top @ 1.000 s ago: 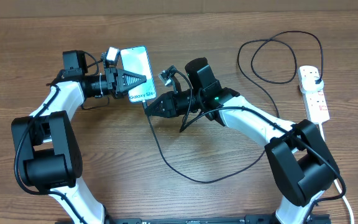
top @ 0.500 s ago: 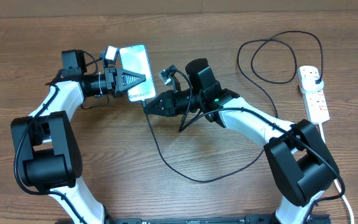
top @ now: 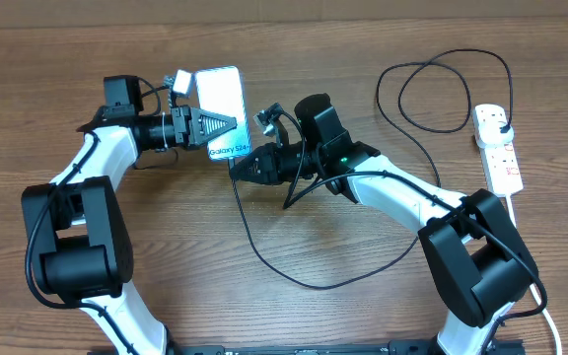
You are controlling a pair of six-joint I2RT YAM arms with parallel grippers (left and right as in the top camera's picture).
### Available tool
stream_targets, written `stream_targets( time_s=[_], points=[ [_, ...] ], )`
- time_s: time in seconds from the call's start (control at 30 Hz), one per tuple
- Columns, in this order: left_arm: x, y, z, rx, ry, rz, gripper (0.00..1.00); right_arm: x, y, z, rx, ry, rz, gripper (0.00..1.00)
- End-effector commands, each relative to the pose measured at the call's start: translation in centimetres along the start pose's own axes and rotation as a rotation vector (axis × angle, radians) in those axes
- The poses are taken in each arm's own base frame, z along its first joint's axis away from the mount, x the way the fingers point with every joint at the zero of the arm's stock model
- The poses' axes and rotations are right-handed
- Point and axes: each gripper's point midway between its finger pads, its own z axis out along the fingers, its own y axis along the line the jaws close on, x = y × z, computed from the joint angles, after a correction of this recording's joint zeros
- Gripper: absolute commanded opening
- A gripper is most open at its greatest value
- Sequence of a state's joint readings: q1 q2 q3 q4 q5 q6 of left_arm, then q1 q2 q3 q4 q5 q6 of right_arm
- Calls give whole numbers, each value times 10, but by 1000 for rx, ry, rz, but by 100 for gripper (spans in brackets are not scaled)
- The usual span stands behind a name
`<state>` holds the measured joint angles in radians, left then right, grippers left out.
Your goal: Plug charger to phone and switch on socket
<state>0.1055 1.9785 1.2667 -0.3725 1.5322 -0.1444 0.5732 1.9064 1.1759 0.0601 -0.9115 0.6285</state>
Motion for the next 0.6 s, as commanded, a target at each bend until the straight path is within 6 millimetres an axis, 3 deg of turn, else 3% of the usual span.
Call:
stream_targets(
  time_s=[0.0, 0.03, 0.07, 0.1, 0.13, 0.17, 0.27, 0.57],
  points=[
    [17, -22, 25, 73, 70, 36, 4, -42, 12, -11, 35, -150, -99, 4],
    [17, -22, 25, 74, 71, 34, 4, -43, 14, -11, 30, -154, -102, 4],
    [17, -22, 25, 74, 71, 33, 4, -43, 14, -11, 28, -155, -94, 10],
    [17, -22, 25, 74, 70, 33, 4, -43, 14, -11, 27, -155, -79, 25],
    [17, -21, 24, 73, 68, 34, 5, -42, 15, -11, 22, -151, -77, 46],
    [16, -21, 23, 72, 67, 34, 4, -42, 15, -12, 18, -147, -77, 58],
    [16, -21, 23, 73, 67, 33, 4, -42, 15, -16, 0, -137, -75, 67],
    [21, -21, 24, 72, 70, -10, 4, -46, 14, -42, -76, -105, -60, 75]
  ],
)
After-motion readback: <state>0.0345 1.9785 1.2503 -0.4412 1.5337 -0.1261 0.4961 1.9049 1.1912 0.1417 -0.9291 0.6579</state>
